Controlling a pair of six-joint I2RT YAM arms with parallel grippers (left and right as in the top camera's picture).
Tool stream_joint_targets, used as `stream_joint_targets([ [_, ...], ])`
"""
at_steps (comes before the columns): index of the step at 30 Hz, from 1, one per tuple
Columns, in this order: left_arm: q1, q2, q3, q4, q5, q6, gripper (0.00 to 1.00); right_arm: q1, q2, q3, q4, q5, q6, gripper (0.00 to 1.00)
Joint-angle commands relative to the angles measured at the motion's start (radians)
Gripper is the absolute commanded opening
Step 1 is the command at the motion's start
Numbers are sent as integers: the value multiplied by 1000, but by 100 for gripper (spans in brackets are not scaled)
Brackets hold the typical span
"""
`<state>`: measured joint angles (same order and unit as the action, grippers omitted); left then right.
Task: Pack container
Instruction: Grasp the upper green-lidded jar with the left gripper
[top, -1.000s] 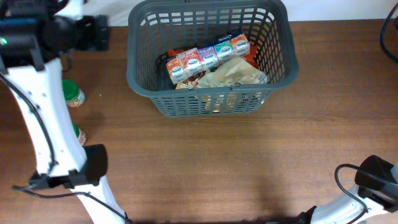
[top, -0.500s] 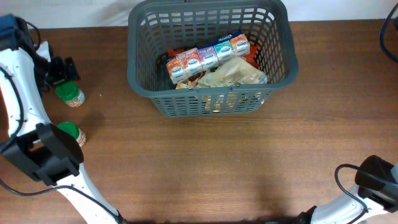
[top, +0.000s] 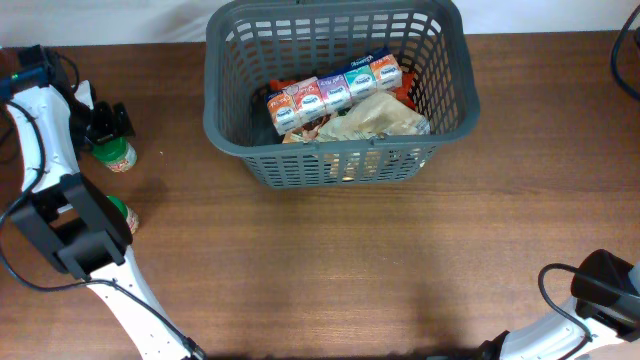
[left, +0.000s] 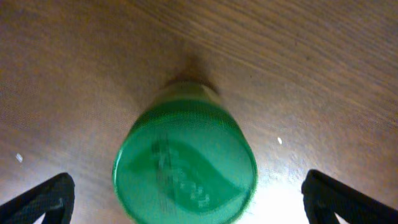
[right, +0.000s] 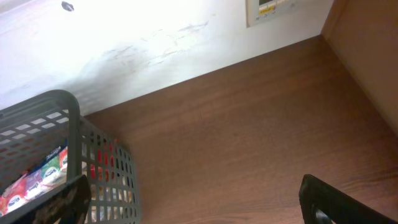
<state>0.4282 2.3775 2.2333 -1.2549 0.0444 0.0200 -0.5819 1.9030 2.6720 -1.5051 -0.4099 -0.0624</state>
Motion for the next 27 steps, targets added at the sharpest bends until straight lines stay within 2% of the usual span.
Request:
stream_joint_targets([
  [1, 12, 37, -6, 6, 3, 26, 99, -1, 8, -3, 0, -13, 0, 99],
  [9, 13, 124, -6, 7, 3, 26, 99, -1, 8, -3, 0, -13, 0, 99],
  [17, 14, 136, -6, 29, 0, 26, 100, -1, 8, -3, 0, -13, 0, 99],
  [27, 14, 138, -6, 40, 0, 26, 89, -1, 8, -3, 0, -13, 0, 98],
])
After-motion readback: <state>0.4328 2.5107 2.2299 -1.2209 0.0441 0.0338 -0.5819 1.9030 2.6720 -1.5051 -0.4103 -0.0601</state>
